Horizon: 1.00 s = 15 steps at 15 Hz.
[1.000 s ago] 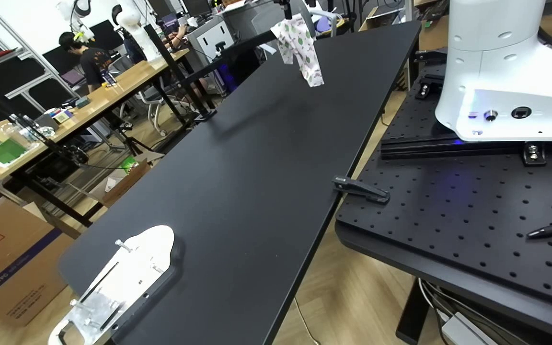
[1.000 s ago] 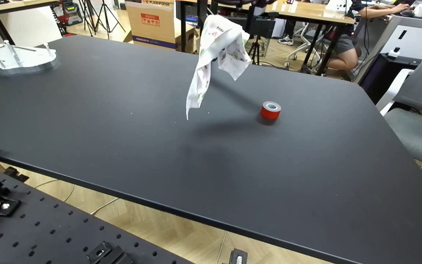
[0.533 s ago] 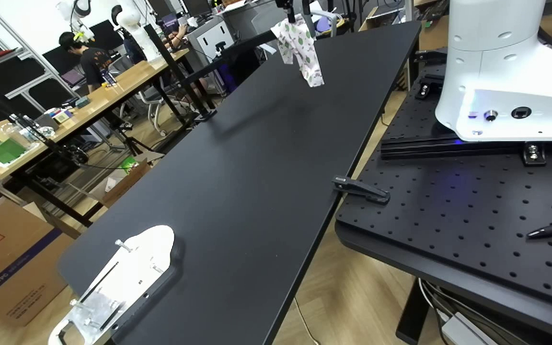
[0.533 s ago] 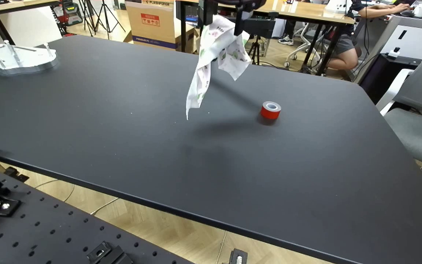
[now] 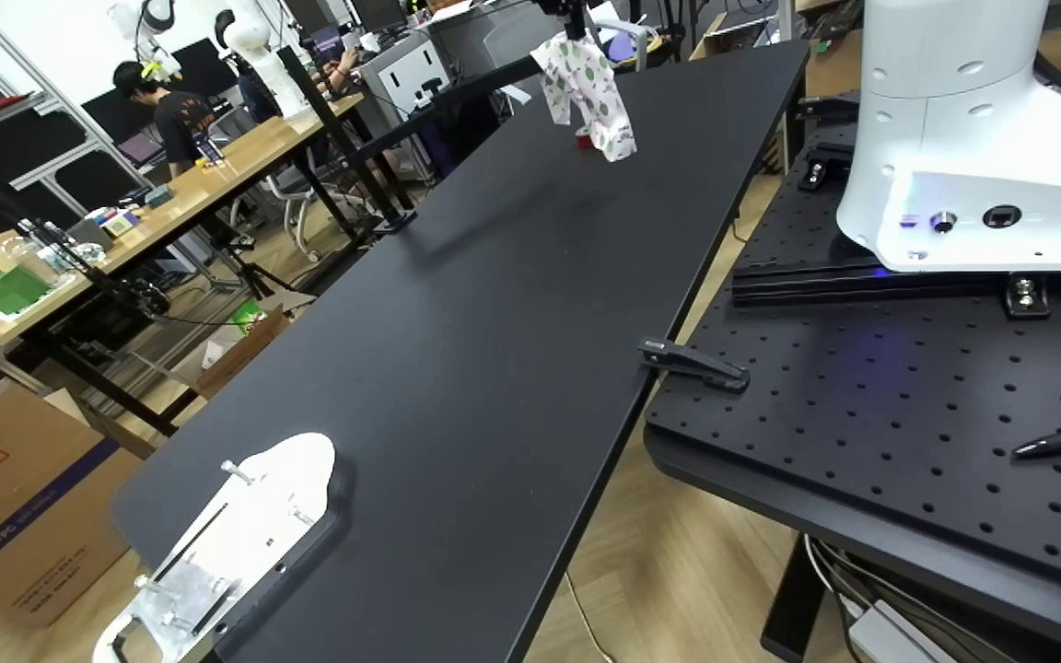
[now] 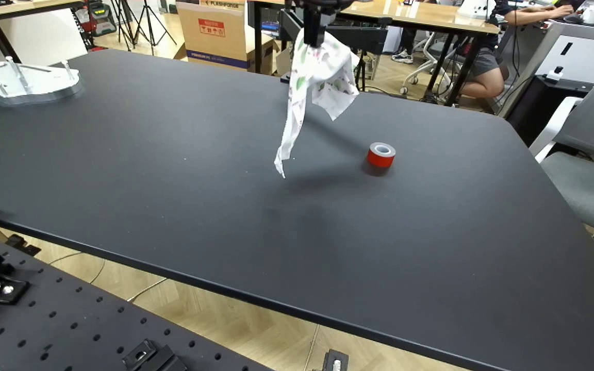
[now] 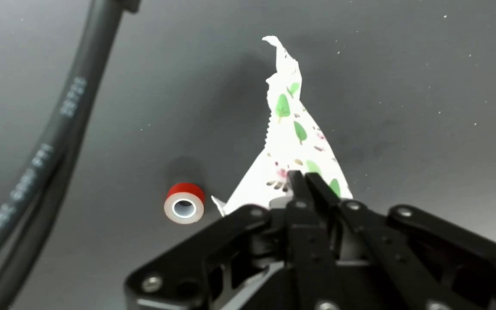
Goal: Remove the white cloth from the black stand
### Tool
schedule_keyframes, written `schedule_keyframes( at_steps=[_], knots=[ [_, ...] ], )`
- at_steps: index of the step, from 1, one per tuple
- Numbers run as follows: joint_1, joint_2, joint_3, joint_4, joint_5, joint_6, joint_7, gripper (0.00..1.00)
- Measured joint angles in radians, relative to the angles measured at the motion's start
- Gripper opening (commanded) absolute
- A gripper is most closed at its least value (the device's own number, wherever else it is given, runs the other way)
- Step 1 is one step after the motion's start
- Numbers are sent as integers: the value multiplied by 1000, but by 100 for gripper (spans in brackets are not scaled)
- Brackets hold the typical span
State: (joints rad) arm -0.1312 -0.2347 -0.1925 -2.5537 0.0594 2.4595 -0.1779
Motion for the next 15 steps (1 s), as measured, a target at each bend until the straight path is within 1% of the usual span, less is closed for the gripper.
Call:
schedule_keyframes(
  at_steps=[9, 15],
  knots=[
    [1, -7, 3, 2, 0, 0, -1, 0],
    [16, -84, 52, 6, -13, -1, -1, 0]
  ],
)
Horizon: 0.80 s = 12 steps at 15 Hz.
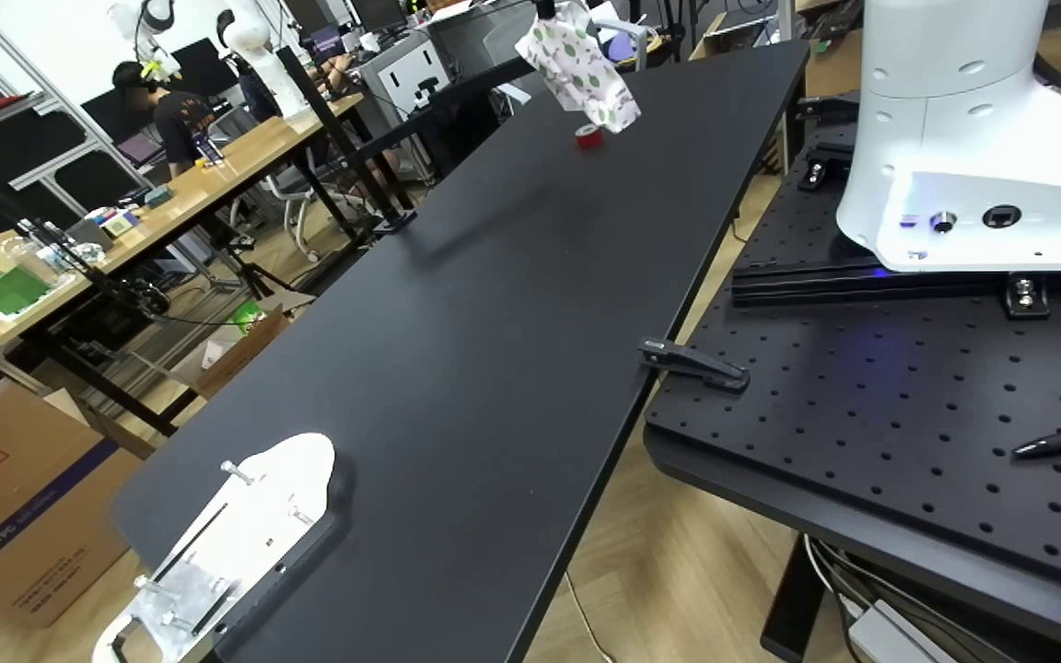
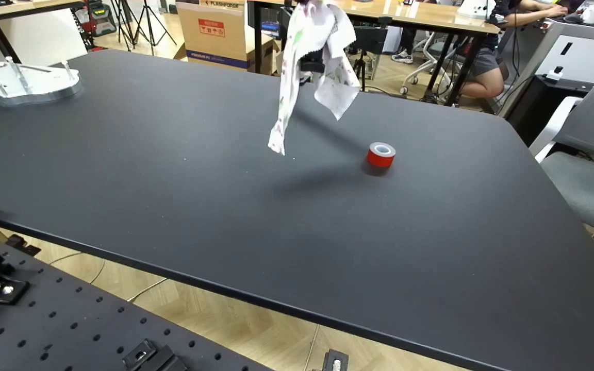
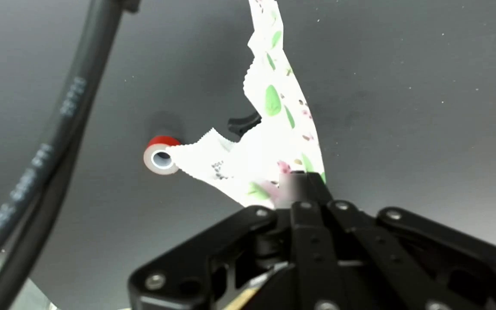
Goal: Remove the white cloth from the black stand
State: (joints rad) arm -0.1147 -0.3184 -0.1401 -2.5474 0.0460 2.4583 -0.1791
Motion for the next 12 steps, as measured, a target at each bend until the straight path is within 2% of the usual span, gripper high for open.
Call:
schedule_keyframes(
  at_steps=[6, 12],
  knots=[
    [69, -51, 46, 19, 5, -8, 0, 0],
    [172, 34, 85, 49, 87, -24, -1, 0]
  ],
)
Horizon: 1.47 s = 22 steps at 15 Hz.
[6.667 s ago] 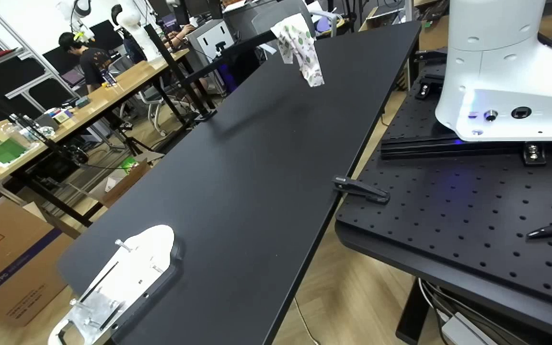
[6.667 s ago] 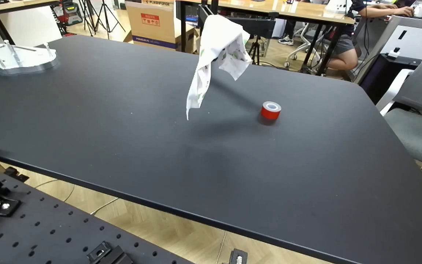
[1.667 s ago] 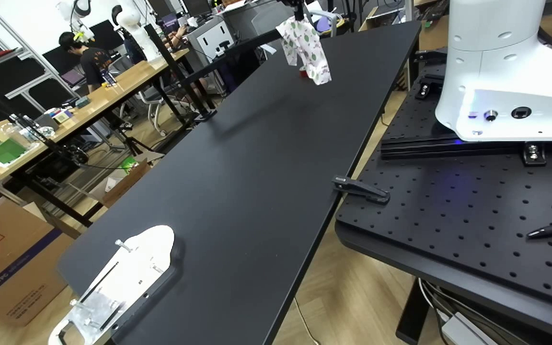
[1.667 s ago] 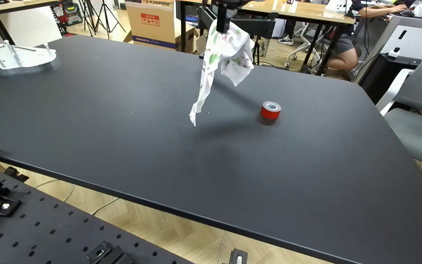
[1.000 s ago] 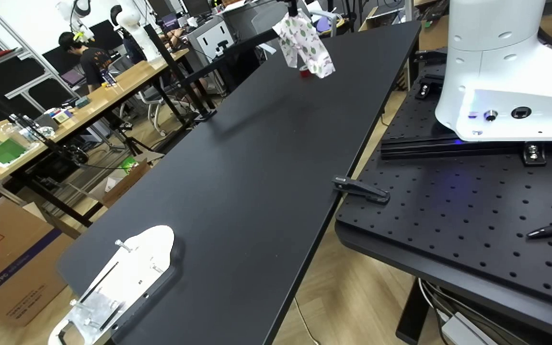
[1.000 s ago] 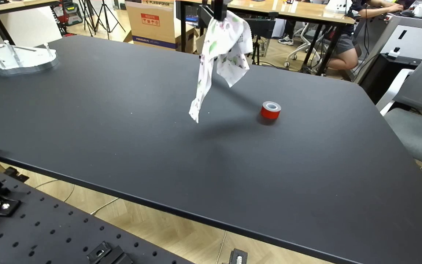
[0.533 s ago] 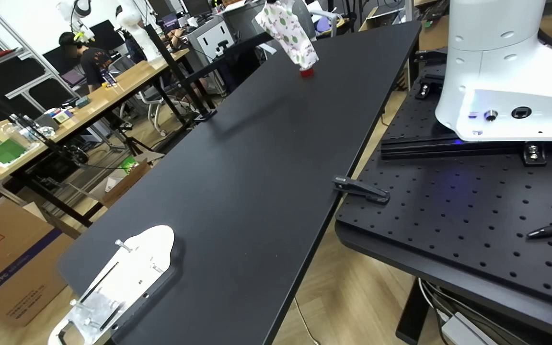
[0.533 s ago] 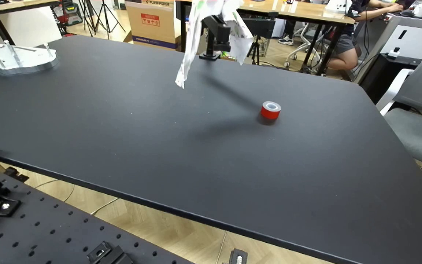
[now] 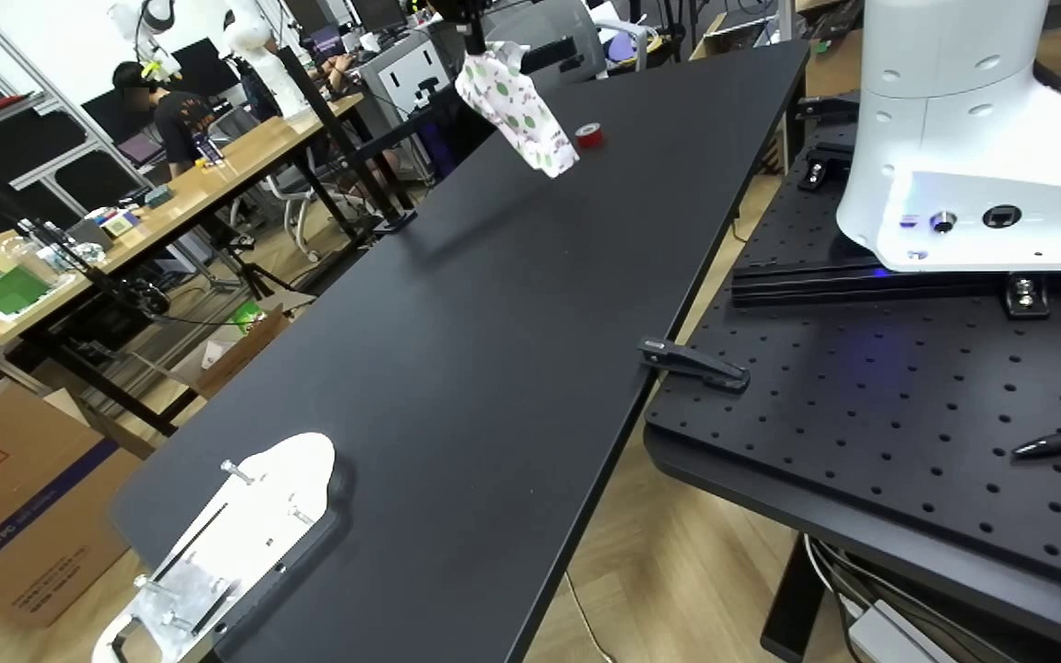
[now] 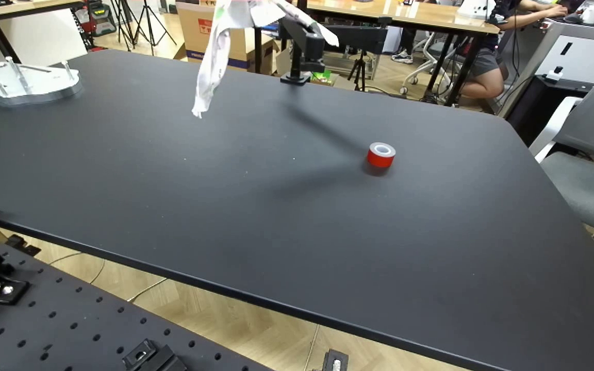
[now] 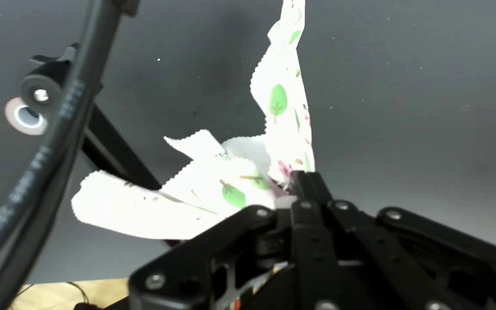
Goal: Remove the white cloth from the black stand
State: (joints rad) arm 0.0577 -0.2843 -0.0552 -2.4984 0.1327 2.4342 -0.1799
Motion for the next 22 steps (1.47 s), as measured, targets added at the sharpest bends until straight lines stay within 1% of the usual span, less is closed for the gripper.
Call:
schedule_keyframes(
  at_steps=[2, 4, 7, 10, 11, 12, 13, 17, 19, 21, 22],
  knots=[
    [18, 45, 19, 5, 7, 4, 0, 0],
    [22, 93, 45, 7, -1, 33, 2, 0],
    [23, 163, 85, 7, -37, 96, 10, 0],
    [25, 216, 114, 8, -69, 132, 12, 0],
    [27, 231, 121, 8, -83, 142, 12, 26],
    [27, 244, 128, 9, -100, 150, 12, 28],
    [27, 256, 132, 10, -122, 163, 16, 33],
    [27, 291, 138, 10, -217, 202, 48, 62],
    [27, 296, 138, 10, -220, 192, 53, 74],
    [27, 295, 139, 11, -190, 147, 55, 88],
    [27, 292, 140, 11, -168, 117, 59, 70]
  ],
)
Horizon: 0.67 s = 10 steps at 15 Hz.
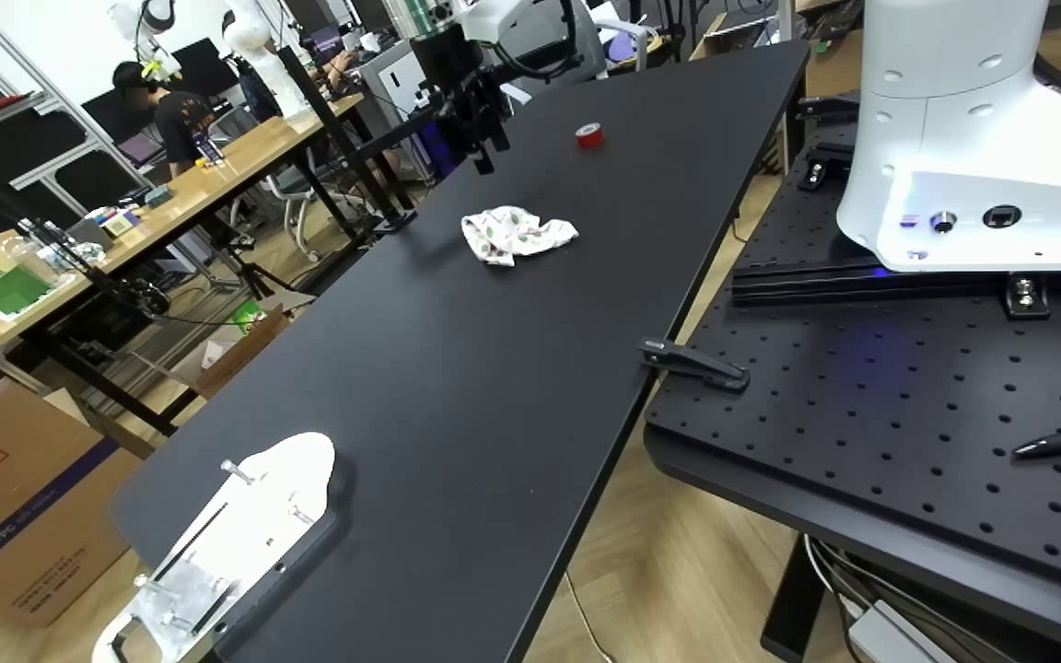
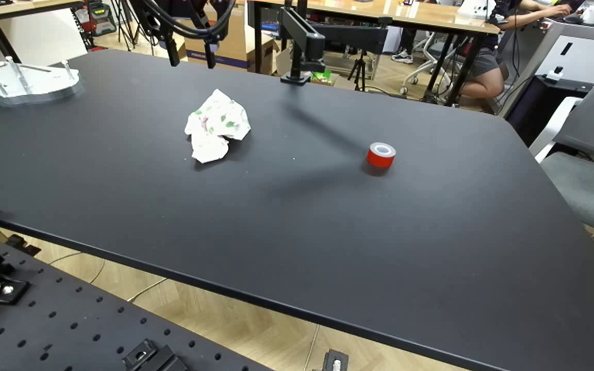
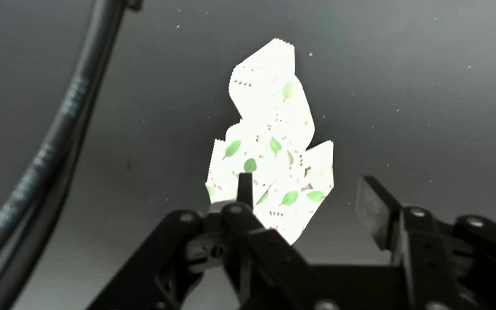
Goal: Remove the white cloth from the black stand
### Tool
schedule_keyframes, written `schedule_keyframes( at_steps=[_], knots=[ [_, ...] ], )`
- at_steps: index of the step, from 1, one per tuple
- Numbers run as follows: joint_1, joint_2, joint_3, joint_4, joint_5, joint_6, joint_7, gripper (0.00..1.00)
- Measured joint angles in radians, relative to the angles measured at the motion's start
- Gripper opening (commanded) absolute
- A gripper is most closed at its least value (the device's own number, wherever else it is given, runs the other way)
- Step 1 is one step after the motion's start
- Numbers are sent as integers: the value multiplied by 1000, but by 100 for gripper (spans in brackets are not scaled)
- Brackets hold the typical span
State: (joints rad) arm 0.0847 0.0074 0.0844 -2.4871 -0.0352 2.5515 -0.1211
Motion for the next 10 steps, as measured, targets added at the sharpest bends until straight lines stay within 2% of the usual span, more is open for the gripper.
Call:
schedule_keyframes(
  at_steps=[3, 10],
  knots=[
    [-1, -20, 0, 0, 36, -57, 29, 88],
    [-1, -26, 0, 0, 36, -65, 42, 88]
  ],
)
